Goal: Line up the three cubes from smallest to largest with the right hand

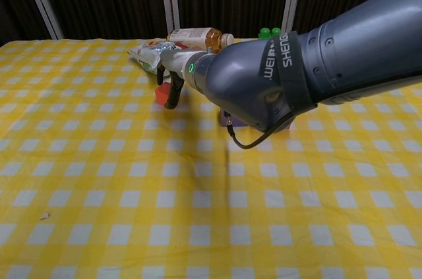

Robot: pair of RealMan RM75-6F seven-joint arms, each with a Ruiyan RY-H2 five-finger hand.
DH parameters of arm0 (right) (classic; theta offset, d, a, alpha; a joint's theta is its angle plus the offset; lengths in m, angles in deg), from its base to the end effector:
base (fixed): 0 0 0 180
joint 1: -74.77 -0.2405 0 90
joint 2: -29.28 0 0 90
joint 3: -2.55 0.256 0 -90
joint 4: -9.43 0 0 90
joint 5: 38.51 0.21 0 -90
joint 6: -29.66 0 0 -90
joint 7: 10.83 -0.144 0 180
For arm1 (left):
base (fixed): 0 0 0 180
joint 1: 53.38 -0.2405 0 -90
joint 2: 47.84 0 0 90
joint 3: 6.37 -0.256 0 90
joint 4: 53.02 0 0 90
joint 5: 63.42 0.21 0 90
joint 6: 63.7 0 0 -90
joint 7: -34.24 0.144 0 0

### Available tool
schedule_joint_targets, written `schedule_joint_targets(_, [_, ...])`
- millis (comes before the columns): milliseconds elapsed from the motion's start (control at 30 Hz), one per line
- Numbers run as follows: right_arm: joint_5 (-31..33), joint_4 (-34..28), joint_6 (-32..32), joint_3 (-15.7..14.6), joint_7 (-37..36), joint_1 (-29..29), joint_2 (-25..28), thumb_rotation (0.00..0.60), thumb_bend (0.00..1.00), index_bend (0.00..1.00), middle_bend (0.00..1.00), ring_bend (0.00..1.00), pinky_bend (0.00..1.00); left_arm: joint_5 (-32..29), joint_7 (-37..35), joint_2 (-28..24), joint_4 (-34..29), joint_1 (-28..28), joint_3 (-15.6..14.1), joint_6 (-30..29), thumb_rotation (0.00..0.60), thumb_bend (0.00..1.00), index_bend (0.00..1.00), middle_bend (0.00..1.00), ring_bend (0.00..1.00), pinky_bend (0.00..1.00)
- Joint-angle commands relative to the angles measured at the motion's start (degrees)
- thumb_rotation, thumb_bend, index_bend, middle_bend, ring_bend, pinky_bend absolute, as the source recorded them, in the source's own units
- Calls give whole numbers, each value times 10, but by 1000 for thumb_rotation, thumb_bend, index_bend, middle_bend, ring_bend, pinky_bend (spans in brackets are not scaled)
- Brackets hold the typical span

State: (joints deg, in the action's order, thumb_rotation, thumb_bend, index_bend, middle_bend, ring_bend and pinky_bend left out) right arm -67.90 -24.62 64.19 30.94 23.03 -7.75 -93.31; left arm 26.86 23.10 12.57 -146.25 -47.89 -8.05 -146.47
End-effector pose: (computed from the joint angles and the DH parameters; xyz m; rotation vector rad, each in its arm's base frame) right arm 0.0380 -0.4383 -0.1422 1.8666 -1.0503 0.8436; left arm -0.3108 0.1666 0.1586 -1.4593 -1.0764 -0.9714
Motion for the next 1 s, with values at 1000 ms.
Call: schedule_joint_targets(1000, [-46,45,-23,9,-42,6,-17,600,446,457,37,0,0,-6,2,0,-3,4,2,7,600,47,0,0,0,38])
